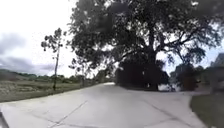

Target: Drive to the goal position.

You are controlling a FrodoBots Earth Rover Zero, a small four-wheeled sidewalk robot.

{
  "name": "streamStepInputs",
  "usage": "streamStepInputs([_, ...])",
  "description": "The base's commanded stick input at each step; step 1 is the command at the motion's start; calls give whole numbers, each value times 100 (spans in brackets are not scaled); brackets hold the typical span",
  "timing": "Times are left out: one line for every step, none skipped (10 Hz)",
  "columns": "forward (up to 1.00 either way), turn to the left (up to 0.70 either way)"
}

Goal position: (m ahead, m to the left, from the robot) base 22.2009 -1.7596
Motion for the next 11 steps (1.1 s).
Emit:
streamStepInputs([85,0])
streamStepInputs([85,0])
streamStepInputs([85,0])
streamStepInputs([85,0])
streamStepInputs([85,0])
streamStepInputs([85,0])
streamStepInputs([85,0])
streamStepInputs([85,0])
streamStepInputs([85,0])
streamStepInputs([85,0])
streamStepInputs([85,0])
